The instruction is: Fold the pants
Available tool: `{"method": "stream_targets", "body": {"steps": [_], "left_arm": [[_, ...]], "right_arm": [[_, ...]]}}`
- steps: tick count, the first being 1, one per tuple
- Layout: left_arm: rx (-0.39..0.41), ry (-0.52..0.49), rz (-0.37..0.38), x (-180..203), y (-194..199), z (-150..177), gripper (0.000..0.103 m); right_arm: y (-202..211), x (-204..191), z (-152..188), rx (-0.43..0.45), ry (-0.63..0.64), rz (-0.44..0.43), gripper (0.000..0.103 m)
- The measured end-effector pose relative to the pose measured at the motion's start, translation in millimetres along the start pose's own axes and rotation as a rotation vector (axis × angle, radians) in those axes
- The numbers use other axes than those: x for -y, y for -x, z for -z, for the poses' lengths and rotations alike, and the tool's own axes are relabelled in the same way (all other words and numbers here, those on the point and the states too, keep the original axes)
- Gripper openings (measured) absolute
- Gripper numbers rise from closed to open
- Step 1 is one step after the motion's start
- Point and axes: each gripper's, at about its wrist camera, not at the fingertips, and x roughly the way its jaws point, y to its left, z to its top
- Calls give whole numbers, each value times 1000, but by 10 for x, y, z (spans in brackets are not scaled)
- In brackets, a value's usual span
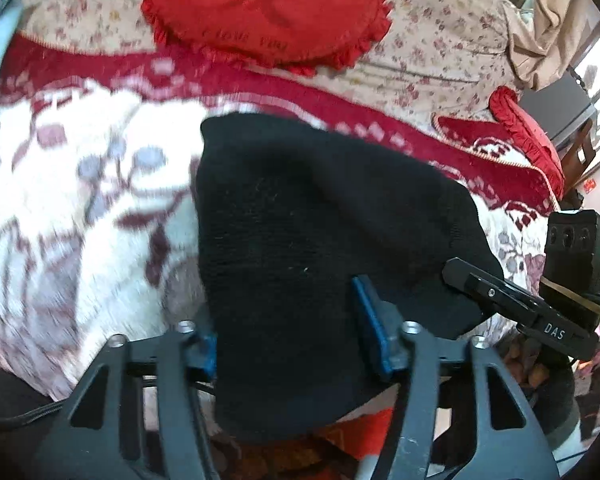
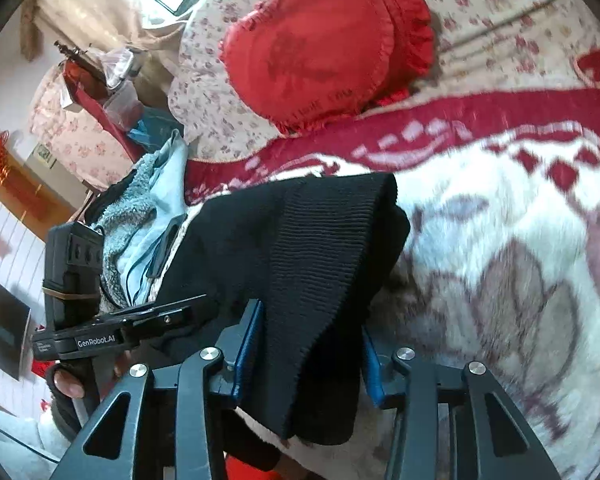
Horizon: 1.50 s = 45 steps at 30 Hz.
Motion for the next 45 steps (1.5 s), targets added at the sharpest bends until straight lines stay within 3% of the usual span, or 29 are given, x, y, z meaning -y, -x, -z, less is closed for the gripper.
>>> {"method": "stream_targets", "body": {"steps": [7,12,14,21,26,29,32,36,45], "left_arm": [[82,-53,-45,96,-81,-540,52],[28,-12,-83,-67,-509,-812,52],[35,-2,-76,-81,-577,-824,56],[50,14,-88,-67,-537,-802,62],[75,22,-125,-76,-413,-739,62],[89,19,-157,-58,-343,-696,62],[107,7,-196,-40,-253,-659,62],[130,-24,-276,2,-146,-619,62],[198,-24,-350,126,38,-542,62]], "right_arm": [[-12,-49,-529,94,45,23,42],[-385,98,-836,68,53,100,42],[-572,179,-836,17,67,171,45],[-196,95,-807,73,108,259,49],[-25,-237,-835,119,179,223,49],[-222,-344,-802,74,229,244,49],[-543,-274,-714,-9,245,320,49],[-478,-343,-720,22,252,320,49],[-194,-562,-815,103,224,336,49]]}}
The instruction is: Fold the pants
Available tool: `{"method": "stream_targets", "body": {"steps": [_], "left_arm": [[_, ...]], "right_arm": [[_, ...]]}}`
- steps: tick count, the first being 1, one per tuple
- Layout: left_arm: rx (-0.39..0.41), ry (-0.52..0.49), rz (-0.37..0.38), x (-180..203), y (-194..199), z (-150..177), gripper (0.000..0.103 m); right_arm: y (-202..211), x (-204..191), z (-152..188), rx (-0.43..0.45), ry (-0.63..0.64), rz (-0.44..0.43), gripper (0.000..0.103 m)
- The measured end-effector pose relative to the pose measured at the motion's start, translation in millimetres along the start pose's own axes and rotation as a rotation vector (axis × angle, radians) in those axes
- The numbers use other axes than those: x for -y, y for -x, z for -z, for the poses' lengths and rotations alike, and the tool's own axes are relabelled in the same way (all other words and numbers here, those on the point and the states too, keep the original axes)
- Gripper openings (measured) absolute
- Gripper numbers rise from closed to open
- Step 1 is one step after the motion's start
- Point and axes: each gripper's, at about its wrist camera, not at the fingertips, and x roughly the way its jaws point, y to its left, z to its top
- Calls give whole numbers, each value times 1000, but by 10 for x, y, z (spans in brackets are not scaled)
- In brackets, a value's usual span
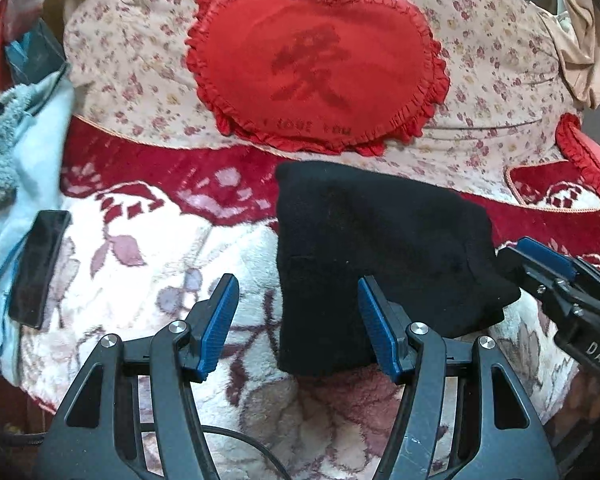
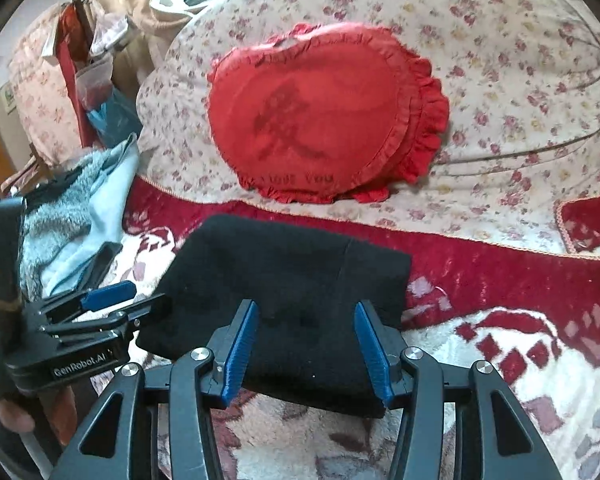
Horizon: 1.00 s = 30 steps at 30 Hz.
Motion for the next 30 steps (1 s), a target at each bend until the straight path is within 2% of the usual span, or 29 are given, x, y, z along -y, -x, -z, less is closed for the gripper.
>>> {"method": "stream_targets", "body": {"steps": [9,15,30], "left_arm": [[48,1,-3,43,251,60,62],[67,-20,-36,99,376,103,62],[93,-29,-26,137,551,205,62]], "right_arm": [[217,-38,4,17,-18,0,49],[304,-88,30,22,-14,-12,49],[447,-168,100,31,-6,-25,49]]}}
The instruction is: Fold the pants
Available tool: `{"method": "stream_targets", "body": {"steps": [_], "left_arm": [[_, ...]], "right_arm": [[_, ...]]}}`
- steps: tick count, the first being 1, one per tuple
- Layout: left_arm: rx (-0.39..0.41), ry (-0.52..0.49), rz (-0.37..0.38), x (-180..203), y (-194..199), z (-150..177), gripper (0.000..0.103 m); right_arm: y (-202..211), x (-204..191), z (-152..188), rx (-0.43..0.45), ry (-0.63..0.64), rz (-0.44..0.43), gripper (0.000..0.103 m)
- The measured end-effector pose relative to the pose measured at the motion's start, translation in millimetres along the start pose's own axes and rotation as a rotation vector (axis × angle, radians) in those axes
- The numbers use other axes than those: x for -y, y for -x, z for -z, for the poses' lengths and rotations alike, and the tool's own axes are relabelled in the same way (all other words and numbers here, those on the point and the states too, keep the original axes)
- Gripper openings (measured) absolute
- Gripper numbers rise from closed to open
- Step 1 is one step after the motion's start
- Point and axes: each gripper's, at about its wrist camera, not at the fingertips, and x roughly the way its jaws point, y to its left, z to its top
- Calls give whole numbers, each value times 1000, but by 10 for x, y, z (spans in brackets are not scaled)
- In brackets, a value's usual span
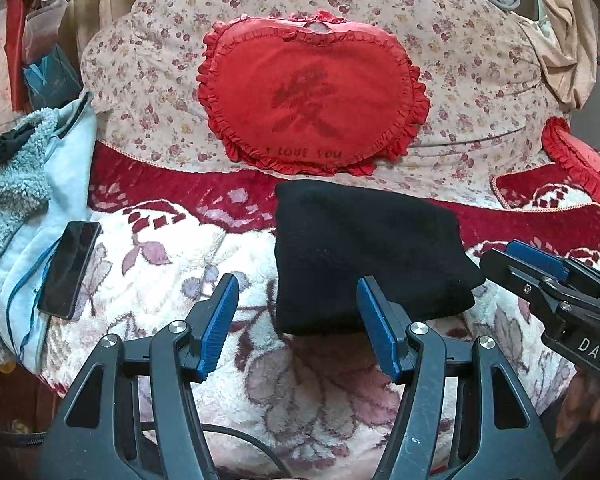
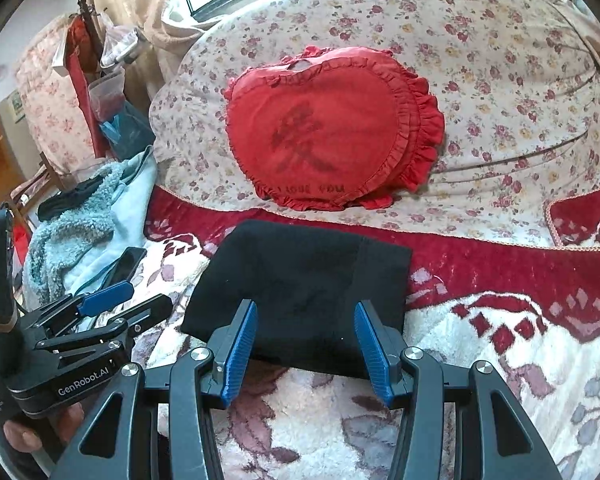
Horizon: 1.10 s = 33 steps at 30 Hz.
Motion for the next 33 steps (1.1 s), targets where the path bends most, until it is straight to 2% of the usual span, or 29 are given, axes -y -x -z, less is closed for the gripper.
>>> {"method": "stream_targets", "body": {"steps": [23,33], "left_arm": [[-8,-1,3,30,29,30,62],[21,4,-1,-3,-18,46,62]], "right_arm": [[5,-19,55,-12,-4,-1,49],[-27,63,94,-19,-20,9,49]]}}
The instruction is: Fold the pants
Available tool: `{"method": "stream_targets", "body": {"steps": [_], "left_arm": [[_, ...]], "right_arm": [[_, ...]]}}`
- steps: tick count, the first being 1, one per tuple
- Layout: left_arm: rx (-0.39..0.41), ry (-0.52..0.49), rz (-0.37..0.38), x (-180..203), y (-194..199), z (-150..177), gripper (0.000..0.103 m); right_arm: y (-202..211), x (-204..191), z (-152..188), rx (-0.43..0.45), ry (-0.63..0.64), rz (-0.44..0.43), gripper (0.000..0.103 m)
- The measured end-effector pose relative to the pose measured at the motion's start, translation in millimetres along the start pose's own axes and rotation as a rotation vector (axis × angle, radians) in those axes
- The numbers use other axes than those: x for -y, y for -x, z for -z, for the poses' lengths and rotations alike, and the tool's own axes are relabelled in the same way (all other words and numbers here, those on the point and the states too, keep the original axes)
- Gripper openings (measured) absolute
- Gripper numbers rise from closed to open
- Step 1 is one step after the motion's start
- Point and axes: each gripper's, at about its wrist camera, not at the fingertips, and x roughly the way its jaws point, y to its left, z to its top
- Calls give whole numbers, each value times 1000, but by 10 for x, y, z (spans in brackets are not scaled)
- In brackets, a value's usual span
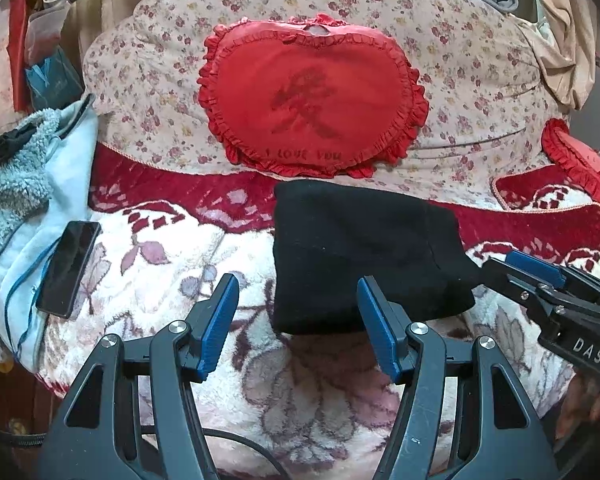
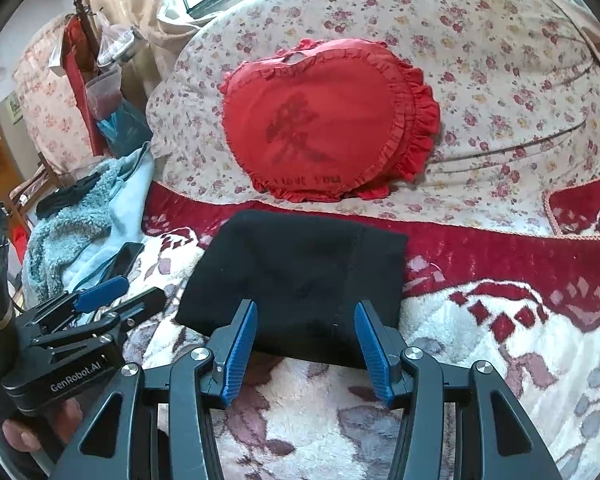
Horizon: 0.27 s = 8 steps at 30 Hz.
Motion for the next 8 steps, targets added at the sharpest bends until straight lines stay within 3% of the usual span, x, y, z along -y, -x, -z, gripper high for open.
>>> {"method": "stream_targets", "body": {"steps": [8], "left_arm": [[-8,12,8,-52,-115,3,62]], "right_arm": [[-93,417,92,-23,-61,93,49]]}}
